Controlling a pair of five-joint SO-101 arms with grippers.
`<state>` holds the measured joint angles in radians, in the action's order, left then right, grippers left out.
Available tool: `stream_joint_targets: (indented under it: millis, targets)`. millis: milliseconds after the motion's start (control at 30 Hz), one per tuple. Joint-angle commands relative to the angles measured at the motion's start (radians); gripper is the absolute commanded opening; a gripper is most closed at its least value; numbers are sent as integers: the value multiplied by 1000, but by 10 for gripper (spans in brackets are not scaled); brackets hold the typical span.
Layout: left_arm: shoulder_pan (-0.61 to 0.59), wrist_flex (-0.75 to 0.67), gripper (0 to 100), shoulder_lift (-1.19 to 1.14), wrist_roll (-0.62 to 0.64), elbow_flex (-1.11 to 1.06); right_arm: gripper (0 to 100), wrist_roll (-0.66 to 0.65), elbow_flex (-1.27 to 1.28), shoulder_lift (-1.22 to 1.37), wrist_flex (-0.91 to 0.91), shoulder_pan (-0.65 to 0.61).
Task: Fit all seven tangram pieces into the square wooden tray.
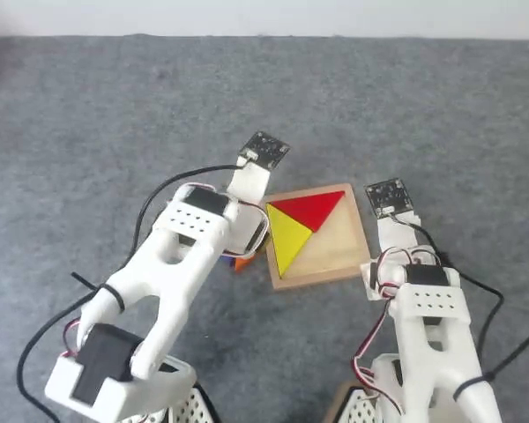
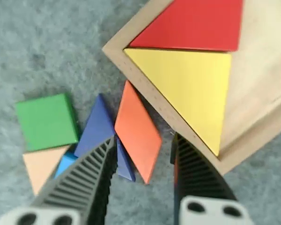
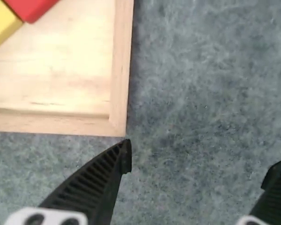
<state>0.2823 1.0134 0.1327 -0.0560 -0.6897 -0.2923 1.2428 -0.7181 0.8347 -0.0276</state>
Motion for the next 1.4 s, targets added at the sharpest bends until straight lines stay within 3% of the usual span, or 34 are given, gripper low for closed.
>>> stream_joint_targets:
  millis: [0,167,267,367,667,967,1067,1267,1367]
  targets:
    - [-2,-32,196,5,49,-13,434,-12,-5,-19,-8,-1]
    - [-9,-37,271,-40,86,-36,434,-12,-3,-19,-8,-1]
    - [-9,-72,272,-144,86,-16,434,-12,-2,-19,-8,-1]
    - [-15,-21,273,-224,84,65,434,-12,11,-19,-8,-2]
    - [-153,41,272,-318,43,177,434,-14,11,-19,-10,-2]
    - [32,120,272,-132,55,182,434,-14,9,-19,-16,-2]
    - [28,120,263,-91,61,176,434,-14,9,-19,-15,-2]
    - [-104,150,242,-34,29,202,434,-14,11,-19,-10,-2]
    - [-75,176,242,-38,15,179,434,-14,11,-19,-13,-4]
